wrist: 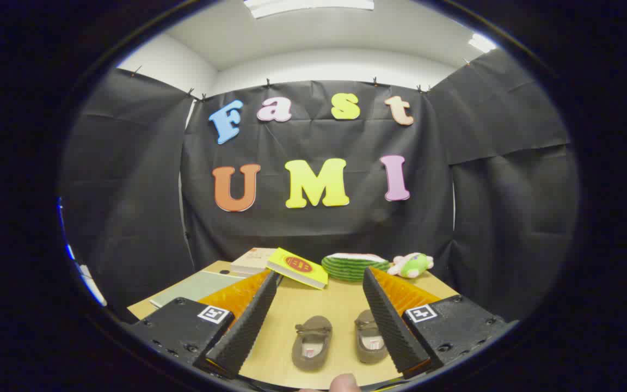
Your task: Open the storage box then place both shoes into the box .Put the left shoe in first, then the right shoe, with the right side of both shoes facing outward in a uniform manner.
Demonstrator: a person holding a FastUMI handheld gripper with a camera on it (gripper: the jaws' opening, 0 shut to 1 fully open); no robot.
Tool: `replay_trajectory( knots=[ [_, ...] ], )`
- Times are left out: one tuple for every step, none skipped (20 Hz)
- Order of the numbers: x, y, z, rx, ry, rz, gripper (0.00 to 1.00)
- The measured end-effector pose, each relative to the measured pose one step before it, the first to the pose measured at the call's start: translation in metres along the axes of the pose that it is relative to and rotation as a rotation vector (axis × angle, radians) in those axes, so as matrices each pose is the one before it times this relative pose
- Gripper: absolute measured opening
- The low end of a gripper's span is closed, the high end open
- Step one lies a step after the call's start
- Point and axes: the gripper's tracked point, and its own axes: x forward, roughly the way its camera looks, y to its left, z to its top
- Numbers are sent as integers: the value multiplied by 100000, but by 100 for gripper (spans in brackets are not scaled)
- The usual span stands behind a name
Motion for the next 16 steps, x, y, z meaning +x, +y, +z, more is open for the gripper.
replay_trajectory(
  knots=[
    [54,113,-179,794,795,545,100],
    [60,81,-100,313,593,394,100],
    [54,37,-96,262,321,123,100],
    [-33,-54,50,-52,16,-30,100],
    [-45,-190,62,-362,-341,-242,100],
    [-6,-373,112,-447,-534,-863,100],
    [-84,-463,20,-494,-422,-1216,100],
    [-69,-220,81,-466,-347,-664,100],
    [-68,-74,23,-428,-284,-465,100],
    [-138,-75,90,-77,-245,-24,100],
    [-91,94,7,288,-283,426,100],
    [-57,121,19,473,18,544,100],
    [0,-65,-167,401,200,345,100],
    [-5,79,-55,503,257,391,100],
    [52,112,-157,617,433,547,100],
    [21,180,-87,469,453,690,100]
  ],
)
